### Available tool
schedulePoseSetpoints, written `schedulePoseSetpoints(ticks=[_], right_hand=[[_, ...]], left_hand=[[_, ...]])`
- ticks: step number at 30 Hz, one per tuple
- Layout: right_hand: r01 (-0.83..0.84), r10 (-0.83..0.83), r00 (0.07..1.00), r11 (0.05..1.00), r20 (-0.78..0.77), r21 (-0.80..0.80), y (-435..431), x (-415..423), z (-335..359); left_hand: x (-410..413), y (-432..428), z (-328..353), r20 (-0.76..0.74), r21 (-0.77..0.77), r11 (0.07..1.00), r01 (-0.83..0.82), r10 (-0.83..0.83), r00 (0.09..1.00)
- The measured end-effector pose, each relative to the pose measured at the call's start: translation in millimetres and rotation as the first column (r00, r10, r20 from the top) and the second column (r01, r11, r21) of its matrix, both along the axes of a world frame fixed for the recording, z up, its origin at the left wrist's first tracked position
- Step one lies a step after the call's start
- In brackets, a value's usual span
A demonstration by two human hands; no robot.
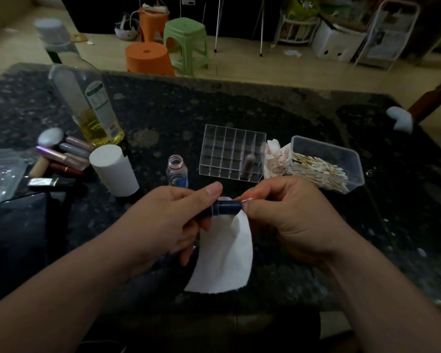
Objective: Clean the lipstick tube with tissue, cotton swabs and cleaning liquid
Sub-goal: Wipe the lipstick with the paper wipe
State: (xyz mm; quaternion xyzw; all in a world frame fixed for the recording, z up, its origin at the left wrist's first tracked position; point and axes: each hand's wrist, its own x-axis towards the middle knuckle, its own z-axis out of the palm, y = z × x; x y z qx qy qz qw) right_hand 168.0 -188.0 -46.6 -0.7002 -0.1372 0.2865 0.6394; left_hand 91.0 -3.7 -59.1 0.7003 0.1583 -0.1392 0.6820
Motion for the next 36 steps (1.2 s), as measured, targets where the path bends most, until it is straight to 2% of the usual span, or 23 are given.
schedulePoseSetpoints(ticks=[4,6,9,12,15,18,20,23,25,29,31,33,36], right_hand=[[0.048,-0.044,0.998,0.993,-0.036,0.105,1,2,-6],[0.093,-0.084,0.995,0.980,-0.060,0.177,0,5,-8],[0.167,-0.141,0.984,0.934,-0.105,0.314,-3,10,-7],[0.146,-0.092,0.985,0.887,-0.143,0.437,-2,8,-6],[0.075,0.001,0.988,0.876,-0.157,0.476,-4,7,-7],[0.014,0.076,0.982,0.885,-0.174,0.465,-7,8,-7],[-0.013,0.111,0.974,0.897,-0.196,0.443,-8,9,-9],[-0.031,0.136,0.963,0.913,-0.233,0.407,-6,10,-12],[0.037,0.096,0.948,0.914,-0.303,0.404,-3,11,-15],[0.127,0.138,0.856,0.877,-0.498,0.463,3,5,-15],[0.101,0.091,0.880,0.923,-0.466,0.372,5,-1,-16],[0.088,-0.003,0.932,0.972,-0.364,0.216,8,-5,-19],[0.193,-0.192,0.961,0.981,-0.200,-0.015,12,-4,-25]], left_hand=[[0,2,-5,0.078,-0.068,0.997,-0.027,0.033,0.996],[0,4,-5,0.104,-0.196,0.979,-0.050,0.071,0.992],[0,4,-5,0.113,-0.470,0.878,-0.090,0.161,0.980],[1,1,-6,0.167,-0.562,0.819,-0.112,0.245,0.955],[0,-1,-5,0.283,-0.479,0.863,-0.158,0.322,0.904],[-2,2,0,0.403,-0.248,0.941,-0.231,0.317,0.858],[-2,5,2,0.459,-0.112,0.960,-0.257,0.280,0.843],[-6,2,7,0.492,-0.035,0.986,-0.160,0.156,0.856],[-6,-4,9,0.496,0.026,0.986,-0.165,0.131,0.858],[-3,-9,3,0.452,0.009,0.928,-0.373,0.329,0.829],[-2,-9,1,0.437,0.005,0.909,-0.416,0.373,0.819],[-2,-12,2,0.410,0.040,0.901,-0.432,0.380,0.829],[0,-12,-1,0.321,0.183,0.891,-0.416,0.346,0.881]])
